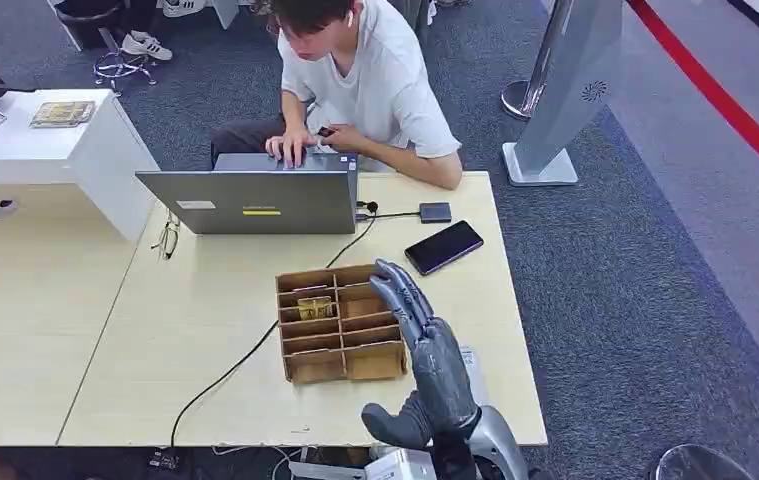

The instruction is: Pass the card to the sensor for recognition and then transmit it.

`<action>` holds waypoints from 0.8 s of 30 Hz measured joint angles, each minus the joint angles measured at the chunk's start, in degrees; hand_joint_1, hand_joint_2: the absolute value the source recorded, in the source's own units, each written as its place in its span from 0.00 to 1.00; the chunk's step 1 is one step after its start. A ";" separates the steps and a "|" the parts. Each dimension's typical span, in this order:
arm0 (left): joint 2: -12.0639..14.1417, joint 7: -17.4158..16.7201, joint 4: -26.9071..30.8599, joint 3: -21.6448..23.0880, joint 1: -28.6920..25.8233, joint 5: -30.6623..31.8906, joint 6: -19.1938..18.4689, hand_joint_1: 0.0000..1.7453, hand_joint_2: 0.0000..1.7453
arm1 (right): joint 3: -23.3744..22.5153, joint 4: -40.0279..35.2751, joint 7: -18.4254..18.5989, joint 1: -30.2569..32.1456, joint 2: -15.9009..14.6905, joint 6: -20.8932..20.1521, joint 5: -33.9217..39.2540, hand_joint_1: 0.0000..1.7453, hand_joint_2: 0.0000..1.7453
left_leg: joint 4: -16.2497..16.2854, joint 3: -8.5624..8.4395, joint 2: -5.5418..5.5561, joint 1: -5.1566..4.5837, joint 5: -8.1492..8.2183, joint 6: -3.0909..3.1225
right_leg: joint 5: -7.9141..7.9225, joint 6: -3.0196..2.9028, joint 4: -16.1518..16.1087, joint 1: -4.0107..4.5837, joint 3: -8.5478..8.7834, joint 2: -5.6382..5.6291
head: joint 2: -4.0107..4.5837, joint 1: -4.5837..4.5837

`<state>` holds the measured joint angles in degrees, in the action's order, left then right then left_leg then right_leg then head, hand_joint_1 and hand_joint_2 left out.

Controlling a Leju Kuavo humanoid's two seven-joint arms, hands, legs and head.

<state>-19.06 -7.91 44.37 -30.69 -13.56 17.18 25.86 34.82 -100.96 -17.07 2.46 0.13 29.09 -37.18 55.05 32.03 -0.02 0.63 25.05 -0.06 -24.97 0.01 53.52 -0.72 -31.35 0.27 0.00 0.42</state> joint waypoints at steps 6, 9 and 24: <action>-0.50 -1.33 2.23 2.80 -1.85 -2.36 0.98 0.00 0.00 | 0.02 0.81 -0.96 1.25 -0.29 -1.18 2.39 0.00 0.00 | 0.00 0.00 0.00 0.00 0.01 -0.01 | 0.00 0.00 0.00 0.00 0.00 0.00 | 0.00 0.02; -0.66 -1.77 3.23 3.85 -2.53 -3.21 1.14 0.00 0.00 | 0.02 1.23 -1.31 1.61 -0.42 -1.36 3.26 0.00 0.00 | 0.00 0.00 0.00 0.00 0.01 -0.01 | 0.00 0.01 0.00 0.00 0.00 0.00 | 0.00 0.02; -1.14 -2.38 5.62 5.97 -4.14 -4.37 1.79 0.00 0.00 | 0.00 1.99 -2.69 2.33 -0.64 -1.90 4.99 0.00 1.00 | 0.00 -0.02 0.00 0.00 0.02 -0.01 | 0.00 0.01 0.00 0.00 0.01 -0.01 | 0.00 0.00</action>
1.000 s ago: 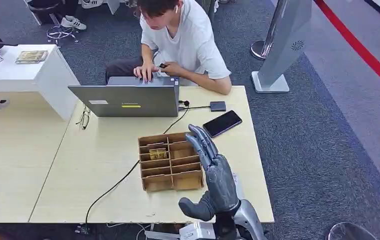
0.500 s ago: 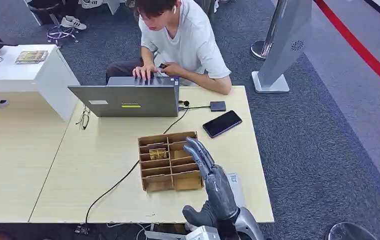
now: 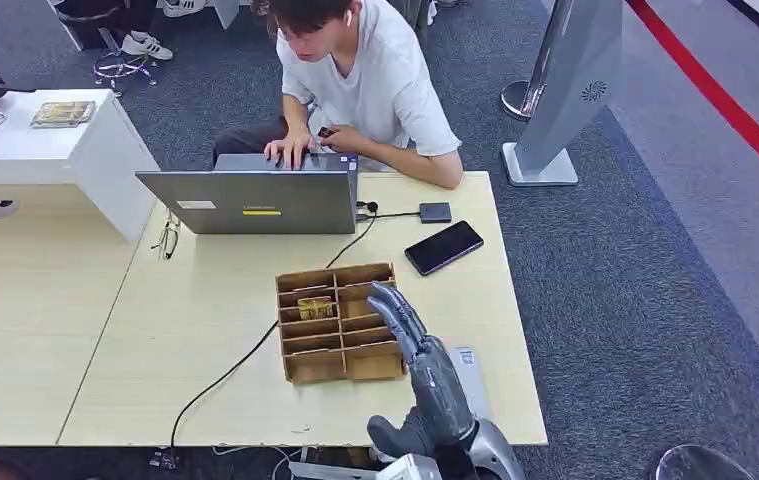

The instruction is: Pass the card to the sensor for recognition and then transmit it.

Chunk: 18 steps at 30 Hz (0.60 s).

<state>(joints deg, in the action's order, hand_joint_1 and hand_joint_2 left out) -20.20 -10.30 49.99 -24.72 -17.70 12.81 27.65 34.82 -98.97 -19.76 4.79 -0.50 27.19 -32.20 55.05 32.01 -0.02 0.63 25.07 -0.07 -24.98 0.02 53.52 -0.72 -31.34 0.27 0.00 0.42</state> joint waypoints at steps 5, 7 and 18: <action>-0.17 -0.24 0.65 0.39 -0.27 -0.11 -0.15 0.00 0.00 | 0.57 0.72 -0.04 -0.24 -0.02 -1.01 -1.03 0.00 1.00 | 0.00 0.00 0.00 0.00 0.00 0.00 | 0.00 0.00 0.00 0.00 0.01 0.00 | 0.00 0.00; -0.17 -0.24 0.68 0.39 -0.28 0.11 -0.39 0.00 0.00 | 1.03 1.09 0.09 -0.47 -0.04 -1.16 -1.85 0.00 1.00 | 0.00 0.00 0.00 0.00 0.00 0.00 | 0.00 0.00 0.00 0.00 0.02 0.00 | 0.00 0.02; -0.17 0.74 0.65 -0.42 -0.03 4.55 -2.25 0.00 0.00 | 3.91 4.79 4.26 -3.64 -0.04 0.74 -12.05 0.00 1.00 | 0.00 -0.03 0.00 0.00 -0.01 0.00 | 0.00 0.00 0.00 0.00 0.04 -0.01 | 0.00 0.00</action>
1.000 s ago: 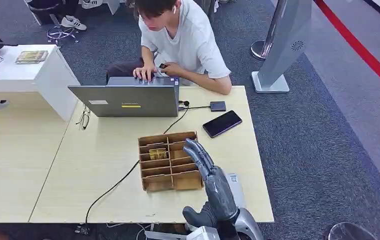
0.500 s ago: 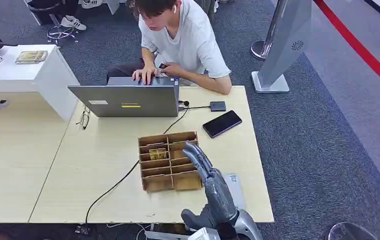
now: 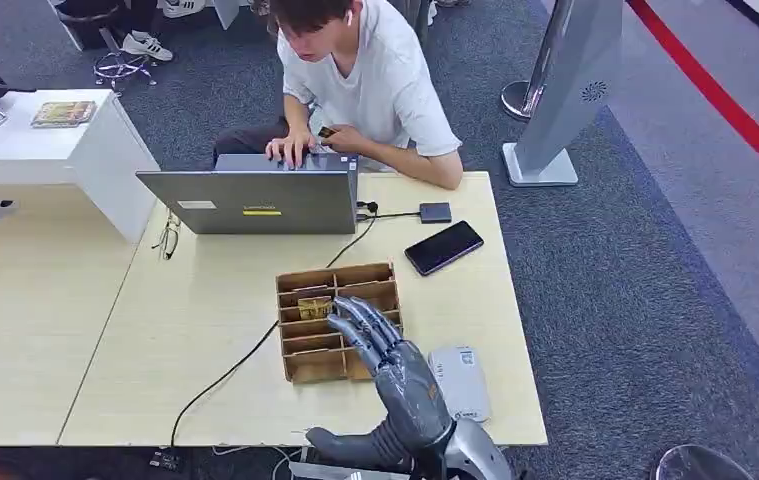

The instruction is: Pass the card to the sensor for recognition and then transmit it.

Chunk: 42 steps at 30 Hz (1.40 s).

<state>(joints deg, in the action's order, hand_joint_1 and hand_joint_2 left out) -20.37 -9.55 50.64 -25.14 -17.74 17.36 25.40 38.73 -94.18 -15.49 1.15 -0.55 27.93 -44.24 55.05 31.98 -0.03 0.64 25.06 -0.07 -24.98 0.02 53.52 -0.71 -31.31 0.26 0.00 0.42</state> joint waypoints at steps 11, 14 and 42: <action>0.52 3.87 -3.87 -5.31 2.72 11.63 1.12 0.00 0.00 | 0.94 1.84 2.38 -0.76 -0.15 1.55 -2.86 0.00 1.00 | 0.00 -0.02 -0.01 0.00 0.00 0.00 | 0.00 0.00 0.00 0.00 -0.01 -0.03 | 0.00 0.00; 0.72 5.03 -5.53 -7.15 3.55 14.12 1.53 0.00 0.00 | 0.96 1.99 2.80 -0.76 -0.26 1.55 -3.47 0.00 1.00 | 0.00 -0.03 -0.01 0.00 0.00 0.00 | 0.00 0.00 0.00 0.00 -0.01 -0.04 | 0.00 0.00; 1.57 13.51 -14.65 -17.07 8.22 24.30 6.45 0.00 0.00 | -0.02 1.44 5.33 1.03 -0.68 2.82 -8.48 0.00 1.00 | 0.00 -0.10 -0.13 0.00 0.02 0.01 | 0.00 0.00 -0.01 0.00 -0.01 -0.19 | 0.00 0.00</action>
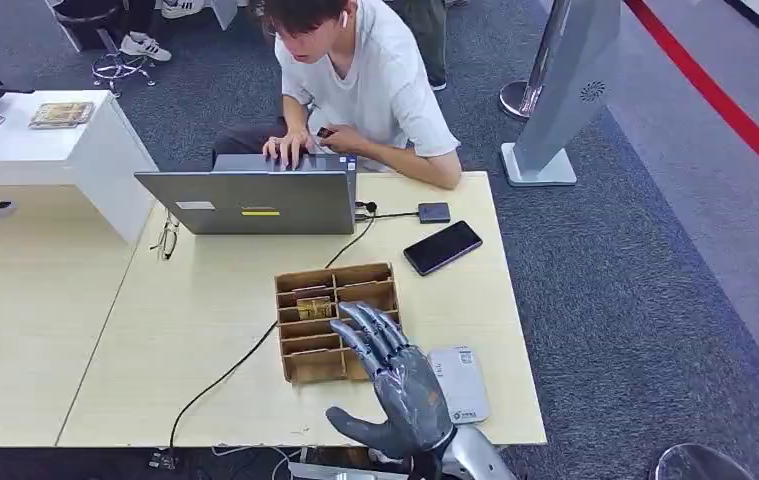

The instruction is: Pass the card to the sensor for recognition and then transmit it.

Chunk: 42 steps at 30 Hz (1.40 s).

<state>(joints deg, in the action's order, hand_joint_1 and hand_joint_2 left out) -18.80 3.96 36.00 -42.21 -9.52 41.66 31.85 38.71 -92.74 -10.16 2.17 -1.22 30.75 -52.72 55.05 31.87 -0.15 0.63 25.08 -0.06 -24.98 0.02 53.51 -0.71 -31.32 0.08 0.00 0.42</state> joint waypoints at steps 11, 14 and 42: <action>2.49 3.02 -7.74 -5.51 7.93 -6.47 5.36 0.00 0.00 | 0.90 -0.15 -2.58 -2.03 -0.17 -2.47 4.38 0.00 1.00 | 0.00 0.13 0.30 0.04 -0.18 0.01 | 0.02 0.00 0.01 0.00 0.04 0.33 | 0.00 0.02; 4.02 3.65 -11.41 -7.52 11.95 -7.24 5.97 0.00 0.00 | 1.75 0.57 -2.75 -3.52 -0.17 -2.75 4.81 0.00 1.00 | -0.02 0.08 0.34 0.03 -0.25 -0.04 | 0.08 -0.08 0.06 0.01 0.11 0.36 | 0.00 0.02; 6.01 5.16 -18.29 -15.63 15.83 -15.91 1.16 0.00 0.00 | 6.60 5.99 -2.73 -9.45 -0.15 -3.41 7.48 0.00 1.00 | -0.01 0.09 0.27 0.00 -0.23 -0.03 | 0.04 -0.03 0.06 0.00 0.06 0.28 | 0.00 0.02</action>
<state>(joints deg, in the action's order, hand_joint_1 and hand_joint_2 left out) -12.79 9.11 17.70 -57.83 6.31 25.75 33.00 45.31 -86.75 -12.90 -7.28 -1.38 27.34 -45.24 55.04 31.97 0.11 0.64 24.85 -0.09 -24.94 -0.01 53.56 -0.71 -31.26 0.36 0.00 0.44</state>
